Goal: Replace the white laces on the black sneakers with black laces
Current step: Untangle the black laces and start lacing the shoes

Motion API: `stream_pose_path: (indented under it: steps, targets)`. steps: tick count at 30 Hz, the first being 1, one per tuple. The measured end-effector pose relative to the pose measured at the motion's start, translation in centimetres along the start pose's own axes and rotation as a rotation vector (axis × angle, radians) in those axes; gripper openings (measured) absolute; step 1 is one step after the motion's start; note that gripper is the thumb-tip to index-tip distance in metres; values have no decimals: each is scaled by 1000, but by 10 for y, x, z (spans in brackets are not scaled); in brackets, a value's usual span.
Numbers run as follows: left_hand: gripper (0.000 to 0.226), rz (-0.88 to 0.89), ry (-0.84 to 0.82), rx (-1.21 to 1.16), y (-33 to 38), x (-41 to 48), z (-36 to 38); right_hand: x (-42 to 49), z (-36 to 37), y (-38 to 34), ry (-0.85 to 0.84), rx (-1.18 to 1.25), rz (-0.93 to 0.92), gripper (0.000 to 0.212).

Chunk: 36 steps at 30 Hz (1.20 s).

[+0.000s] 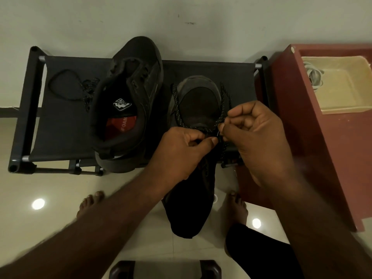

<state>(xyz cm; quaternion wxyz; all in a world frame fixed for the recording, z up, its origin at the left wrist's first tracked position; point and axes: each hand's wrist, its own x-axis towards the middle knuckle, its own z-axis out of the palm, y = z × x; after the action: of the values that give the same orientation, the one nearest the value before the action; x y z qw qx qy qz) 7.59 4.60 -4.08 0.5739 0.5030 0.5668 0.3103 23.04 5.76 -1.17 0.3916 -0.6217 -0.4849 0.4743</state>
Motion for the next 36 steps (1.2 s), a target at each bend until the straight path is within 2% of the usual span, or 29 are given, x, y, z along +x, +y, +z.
stream_pose_path:
  steps: [14,22,32,36]
  targets:
    - [30,-18,0,-14,2,1,0,0,-5,-5,-32,-133,-41,24]
    - [30,-35,15,-23,2,1,2,1,-7,1,-78,-205,-75,10]
    - [28,-34,28,-34,4,3,0,0,-2,5,-87,-268,-84,19]
    - [28,-54,22,-50,4,3,-1,1,-6,3,-8,-183,-54,12]
